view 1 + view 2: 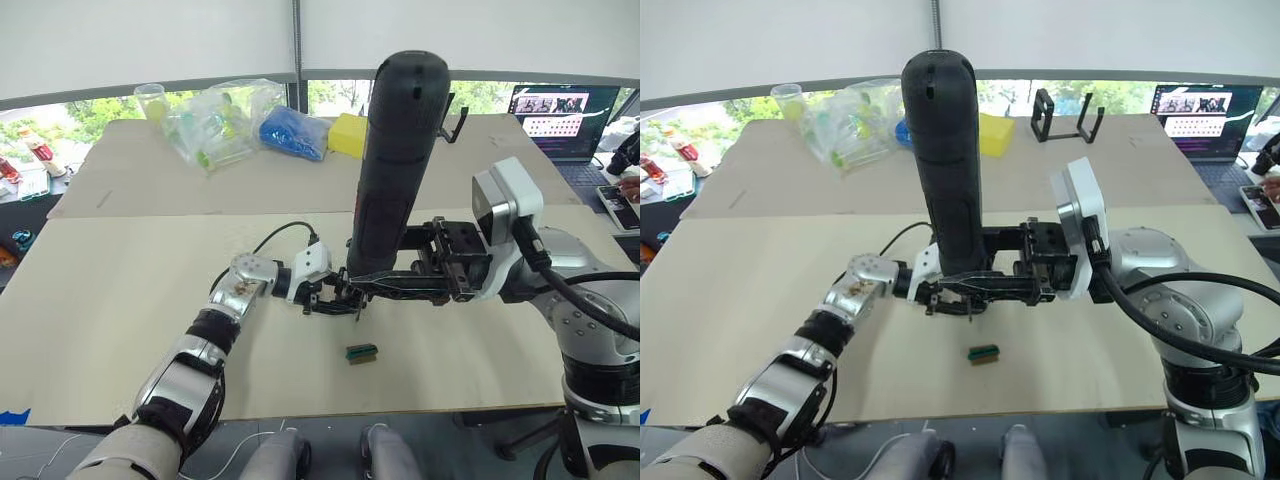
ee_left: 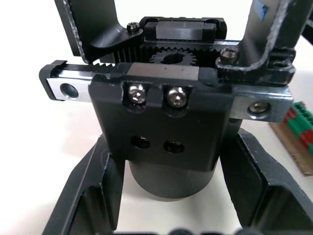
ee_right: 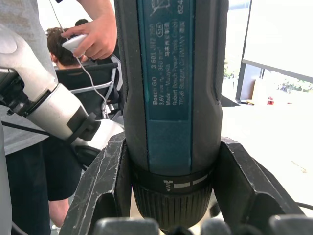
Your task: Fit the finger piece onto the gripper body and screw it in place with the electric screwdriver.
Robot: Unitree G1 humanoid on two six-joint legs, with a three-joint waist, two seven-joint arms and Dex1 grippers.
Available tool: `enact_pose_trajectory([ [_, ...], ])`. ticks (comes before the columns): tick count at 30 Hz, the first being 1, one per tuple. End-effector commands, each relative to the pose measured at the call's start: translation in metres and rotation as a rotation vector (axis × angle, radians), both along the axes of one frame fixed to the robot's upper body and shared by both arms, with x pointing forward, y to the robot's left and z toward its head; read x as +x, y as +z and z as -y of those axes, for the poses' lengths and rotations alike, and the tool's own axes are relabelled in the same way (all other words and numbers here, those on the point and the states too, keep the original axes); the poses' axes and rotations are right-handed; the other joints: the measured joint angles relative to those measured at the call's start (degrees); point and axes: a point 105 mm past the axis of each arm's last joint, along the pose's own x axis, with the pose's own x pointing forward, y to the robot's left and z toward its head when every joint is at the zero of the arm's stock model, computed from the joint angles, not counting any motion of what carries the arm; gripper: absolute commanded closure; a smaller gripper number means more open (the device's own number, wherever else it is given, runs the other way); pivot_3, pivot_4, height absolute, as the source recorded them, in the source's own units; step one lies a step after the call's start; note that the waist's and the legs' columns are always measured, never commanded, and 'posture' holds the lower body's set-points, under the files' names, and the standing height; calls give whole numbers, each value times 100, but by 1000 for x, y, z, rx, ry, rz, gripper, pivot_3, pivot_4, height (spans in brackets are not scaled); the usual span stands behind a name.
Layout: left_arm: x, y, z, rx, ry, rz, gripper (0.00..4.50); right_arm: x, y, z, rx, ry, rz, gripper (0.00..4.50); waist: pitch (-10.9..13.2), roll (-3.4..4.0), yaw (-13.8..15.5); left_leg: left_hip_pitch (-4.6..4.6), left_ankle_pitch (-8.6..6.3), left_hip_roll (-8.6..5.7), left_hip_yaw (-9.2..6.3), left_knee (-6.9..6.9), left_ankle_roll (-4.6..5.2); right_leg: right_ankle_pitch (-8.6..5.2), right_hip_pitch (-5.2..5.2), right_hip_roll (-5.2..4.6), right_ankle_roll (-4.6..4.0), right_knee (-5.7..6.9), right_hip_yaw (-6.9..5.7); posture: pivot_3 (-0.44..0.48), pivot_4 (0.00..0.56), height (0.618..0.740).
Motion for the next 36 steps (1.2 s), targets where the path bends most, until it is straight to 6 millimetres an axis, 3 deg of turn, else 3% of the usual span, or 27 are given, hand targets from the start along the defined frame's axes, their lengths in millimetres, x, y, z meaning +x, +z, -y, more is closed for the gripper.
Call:
enact_pose_trajectory([
  [1, 10, 8, -1, -15, 32, 69, 2168, -8, 9, 3, 22, 8, 49, 2576, 0, 0, 0, 0, -1, 0, 0, 2, 1, 0, 1, 0, 0, 1, 0, 0, 150, 737],
  [3, 12, 2, -6, -3, 64, 66, 2168, -7, 7, 4, 22, 3, 49, 2576, 0, 0, 7, 1, -2, 0, 0, 4, 3, 1, 3, 0, 1, 1, 1, 0, 150, 737],
  [5, 8, -4, -16, -1, 89, 40, 1134, -6, 5, 5, 24, 1, 49, 2576, 0, 0, 0, 0, -3, 0, -1, 11, 5, 1, 4, 0, 2, 4, 2, 0, 150, 737],
  [8, 0, -7, -26, -15, 110, 24, 54, -6, 3, 6, 26, 2, 48, 2576, 0, 0, -59, 4, -5, 4, 2, 11, 7, 2, 1, 3, 3, 9, 11, 0, 150, 737],
  [14, -24, -3, -37, -71, 211, -17, 0, -5, 3, 6, 30, 5, 51, 2576, 0, 1, -60, 3, -5, 4, 0, 10, 8, 2, -1, 3, 3, 17, 18, 0, 150, 737],
  [19, -37, -3, -29, -131, 369, -37, 0, -2, 3, 4, 36, 3, 51, 2576, 0, 1, 8, 6, -6, 3, -1, 11, 8, 2, 3, 4, 3, 10, 21, 0, 150, 737],
  [26, -26, -6, -16, -157, 489, -13, 0, 2, 2, 2, 37, 2, 47, 2576, 0, 0, 26, 8, -6, 0, 0, 11, 7, 2, 4, 3, 4, 11, 15, 0, 150, 737],
  [36, -23, -10, -1, -166, 460, -39, 0, 5, 6, 0, 39, 0, 64, 2576, 0, 1, 26, 7, -6, 1, 1, 10, 7, 2, 4, 2, 4, 9, 13, 0, 150, 737],
])
